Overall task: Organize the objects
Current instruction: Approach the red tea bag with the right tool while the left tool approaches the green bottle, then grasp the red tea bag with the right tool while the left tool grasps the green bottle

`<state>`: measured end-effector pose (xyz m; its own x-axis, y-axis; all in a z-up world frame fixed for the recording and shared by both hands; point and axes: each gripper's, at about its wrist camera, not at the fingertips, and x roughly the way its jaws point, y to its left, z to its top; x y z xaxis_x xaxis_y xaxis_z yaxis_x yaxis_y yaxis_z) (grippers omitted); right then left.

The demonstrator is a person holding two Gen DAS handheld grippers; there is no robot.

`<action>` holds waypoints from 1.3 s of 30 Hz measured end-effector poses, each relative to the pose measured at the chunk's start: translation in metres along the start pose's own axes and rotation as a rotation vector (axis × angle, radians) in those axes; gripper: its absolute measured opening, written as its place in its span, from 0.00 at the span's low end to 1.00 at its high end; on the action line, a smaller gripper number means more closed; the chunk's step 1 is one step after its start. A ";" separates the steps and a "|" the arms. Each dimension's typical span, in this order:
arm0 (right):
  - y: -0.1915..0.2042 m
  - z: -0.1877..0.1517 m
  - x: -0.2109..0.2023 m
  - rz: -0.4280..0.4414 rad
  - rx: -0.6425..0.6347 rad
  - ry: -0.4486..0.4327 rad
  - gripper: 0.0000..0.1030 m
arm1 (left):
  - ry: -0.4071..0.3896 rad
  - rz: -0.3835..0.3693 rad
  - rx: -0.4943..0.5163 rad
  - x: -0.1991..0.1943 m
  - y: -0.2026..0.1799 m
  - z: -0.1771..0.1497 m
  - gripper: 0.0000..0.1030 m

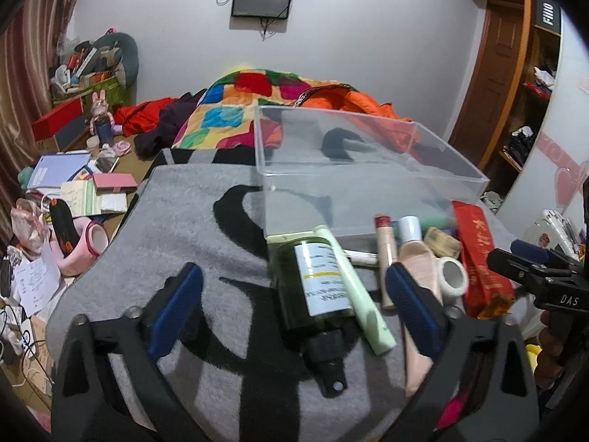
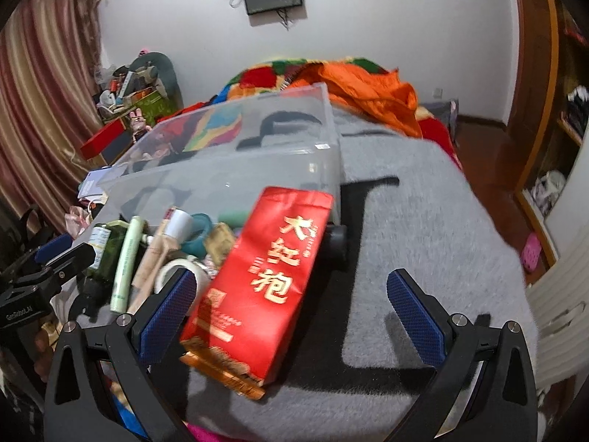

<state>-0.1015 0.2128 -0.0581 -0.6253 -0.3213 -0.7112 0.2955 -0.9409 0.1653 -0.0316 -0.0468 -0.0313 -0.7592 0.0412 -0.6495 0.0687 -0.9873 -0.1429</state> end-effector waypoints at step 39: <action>0.001 -0.021 -0.028 0.000 -0.034 -0.035 0.52 | -0.060 -0.016 0.030 -0.025 -0.014 -0.007 0.41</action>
<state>-0.0682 0.2229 -0.0526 -0.6501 -0.3252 -0.6868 0.3195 -0.9370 0.1412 -0.0096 -0.0331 -0.0183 -0.7978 0.0488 -0.6009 0.0374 -0.9908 -0.1302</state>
